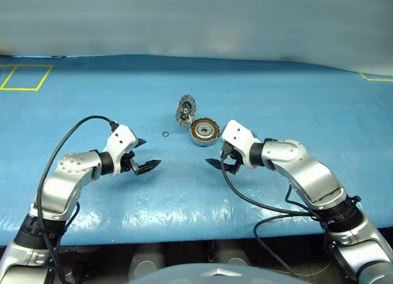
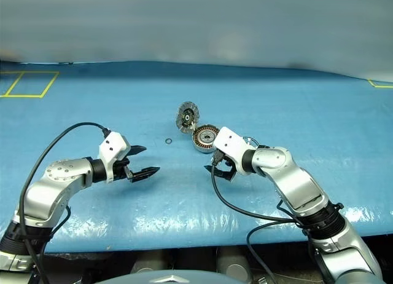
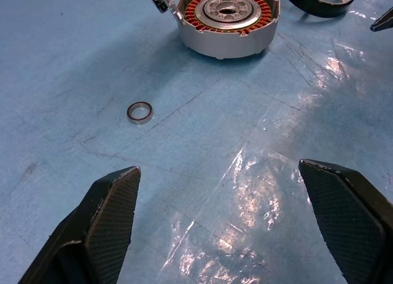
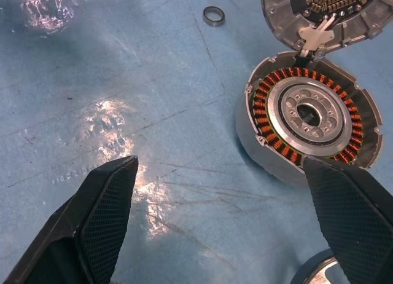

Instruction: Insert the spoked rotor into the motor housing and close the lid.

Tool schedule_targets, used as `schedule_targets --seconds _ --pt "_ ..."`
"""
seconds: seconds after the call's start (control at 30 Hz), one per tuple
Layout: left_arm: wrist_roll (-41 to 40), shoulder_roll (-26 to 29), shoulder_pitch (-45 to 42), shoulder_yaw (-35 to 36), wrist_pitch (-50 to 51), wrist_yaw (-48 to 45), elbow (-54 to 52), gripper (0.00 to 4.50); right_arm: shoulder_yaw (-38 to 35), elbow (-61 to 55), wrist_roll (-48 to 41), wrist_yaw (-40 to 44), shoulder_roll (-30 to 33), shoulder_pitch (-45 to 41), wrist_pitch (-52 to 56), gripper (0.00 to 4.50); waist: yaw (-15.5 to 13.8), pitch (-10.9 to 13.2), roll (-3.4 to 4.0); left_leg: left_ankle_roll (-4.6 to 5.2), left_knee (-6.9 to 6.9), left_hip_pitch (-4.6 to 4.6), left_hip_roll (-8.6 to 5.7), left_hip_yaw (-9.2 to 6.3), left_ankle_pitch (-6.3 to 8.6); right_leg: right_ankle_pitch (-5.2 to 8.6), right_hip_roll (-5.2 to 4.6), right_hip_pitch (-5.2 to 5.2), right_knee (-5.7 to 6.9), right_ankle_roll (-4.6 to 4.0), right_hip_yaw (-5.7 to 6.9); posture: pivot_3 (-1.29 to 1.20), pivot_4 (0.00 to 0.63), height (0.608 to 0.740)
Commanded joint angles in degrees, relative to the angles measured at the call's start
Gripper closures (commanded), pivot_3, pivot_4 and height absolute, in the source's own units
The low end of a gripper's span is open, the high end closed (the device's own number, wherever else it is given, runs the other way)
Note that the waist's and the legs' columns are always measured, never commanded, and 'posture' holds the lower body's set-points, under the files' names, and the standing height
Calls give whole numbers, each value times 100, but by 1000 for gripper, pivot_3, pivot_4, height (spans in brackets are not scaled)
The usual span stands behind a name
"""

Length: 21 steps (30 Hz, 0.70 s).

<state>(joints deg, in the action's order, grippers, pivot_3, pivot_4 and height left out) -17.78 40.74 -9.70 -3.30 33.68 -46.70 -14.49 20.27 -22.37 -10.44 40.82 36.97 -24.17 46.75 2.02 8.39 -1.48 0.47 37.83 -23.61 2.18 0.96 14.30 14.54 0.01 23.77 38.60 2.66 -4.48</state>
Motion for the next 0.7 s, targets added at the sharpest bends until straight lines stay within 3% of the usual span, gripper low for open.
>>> schedule_targets --seconds 0.03,0.2,0.7 --pt "2 53 -9 48 -122 -91 -98 15 -103 -23 -79 151 -9 -211 54 0 3 1 0 0 1 0 0 0 0 0 0 0 0 0 0 0 150 740" --pt "-30 52 135 69 -136 -152 -176 15 -549 156 -554 11 -477 -311 710 0 5 2 1 0 3 1 2 -5 0 -1 3 -3 3 1 4 0 150 740" --pt "-77 57 294 167 -87 -111 -287 15 -562 291 -604 -270 -634 -454 963 0 -2 10 13 0 10 -7 -4 -42 0 -3 -10 -5 5 3 26 0 150 740"
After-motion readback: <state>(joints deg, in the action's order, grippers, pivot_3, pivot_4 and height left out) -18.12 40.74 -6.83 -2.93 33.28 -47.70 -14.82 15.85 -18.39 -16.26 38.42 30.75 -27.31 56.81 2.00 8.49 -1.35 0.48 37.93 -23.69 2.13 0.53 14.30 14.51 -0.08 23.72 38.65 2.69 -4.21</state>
